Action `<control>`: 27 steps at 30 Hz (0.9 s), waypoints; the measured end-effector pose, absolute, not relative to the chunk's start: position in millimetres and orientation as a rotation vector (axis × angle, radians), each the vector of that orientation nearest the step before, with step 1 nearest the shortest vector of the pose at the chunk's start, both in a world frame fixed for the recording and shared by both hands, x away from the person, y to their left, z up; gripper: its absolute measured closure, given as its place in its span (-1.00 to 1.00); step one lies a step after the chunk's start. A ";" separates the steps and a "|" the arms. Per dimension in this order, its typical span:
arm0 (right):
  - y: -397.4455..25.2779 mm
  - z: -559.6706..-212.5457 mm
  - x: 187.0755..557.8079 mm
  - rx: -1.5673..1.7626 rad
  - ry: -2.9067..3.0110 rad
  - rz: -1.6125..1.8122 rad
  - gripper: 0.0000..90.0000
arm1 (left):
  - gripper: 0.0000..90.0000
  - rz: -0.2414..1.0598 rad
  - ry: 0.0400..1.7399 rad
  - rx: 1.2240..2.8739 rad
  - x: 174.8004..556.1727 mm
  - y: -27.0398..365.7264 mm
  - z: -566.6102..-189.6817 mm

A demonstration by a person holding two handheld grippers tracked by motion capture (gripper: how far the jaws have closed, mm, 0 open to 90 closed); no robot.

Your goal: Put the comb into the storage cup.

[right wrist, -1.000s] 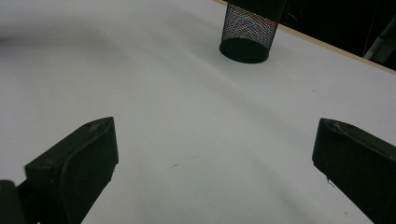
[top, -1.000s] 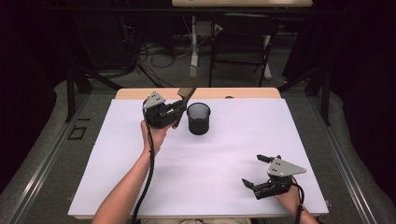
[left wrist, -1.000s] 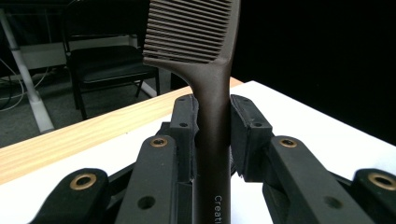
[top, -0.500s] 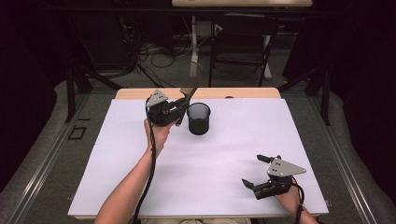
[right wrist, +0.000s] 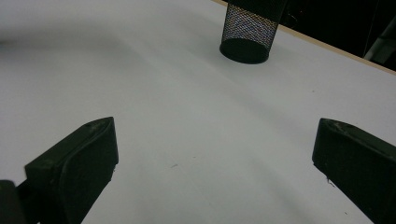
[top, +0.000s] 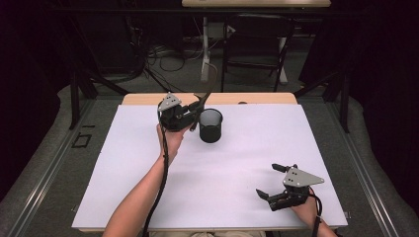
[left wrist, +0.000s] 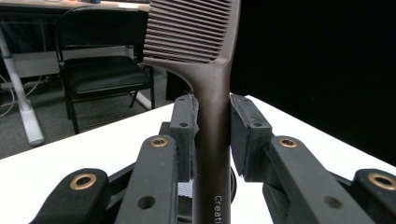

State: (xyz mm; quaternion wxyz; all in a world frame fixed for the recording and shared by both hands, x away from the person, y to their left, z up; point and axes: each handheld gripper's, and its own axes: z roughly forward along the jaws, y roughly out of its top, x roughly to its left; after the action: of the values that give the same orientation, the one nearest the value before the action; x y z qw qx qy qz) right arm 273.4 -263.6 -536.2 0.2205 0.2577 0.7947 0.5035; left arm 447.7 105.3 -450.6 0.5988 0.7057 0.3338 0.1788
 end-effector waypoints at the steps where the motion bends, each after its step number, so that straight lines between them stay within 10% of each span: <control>1: -263.5 -536.2 273.4 0.713 2.196 1.392 -1.00 | 0.61 0.414 0.773 1.636 448.4 104.7 -450.9; 27: -263.9 -536.1 273.5 0.711 2.195 1.395 -1.00 | 0.61 0.463 0.760 1.603 463.0 88.9 -452.5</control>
State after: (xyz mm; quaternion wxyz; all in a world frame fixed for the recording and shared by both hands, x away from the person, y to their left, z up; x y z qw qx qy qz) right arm 273.5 -263.9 -536.1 0.2208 0.2571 0.7940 0.5047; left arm 463.0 88.9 -452.5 0.6082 0.6940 0.3290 0.2005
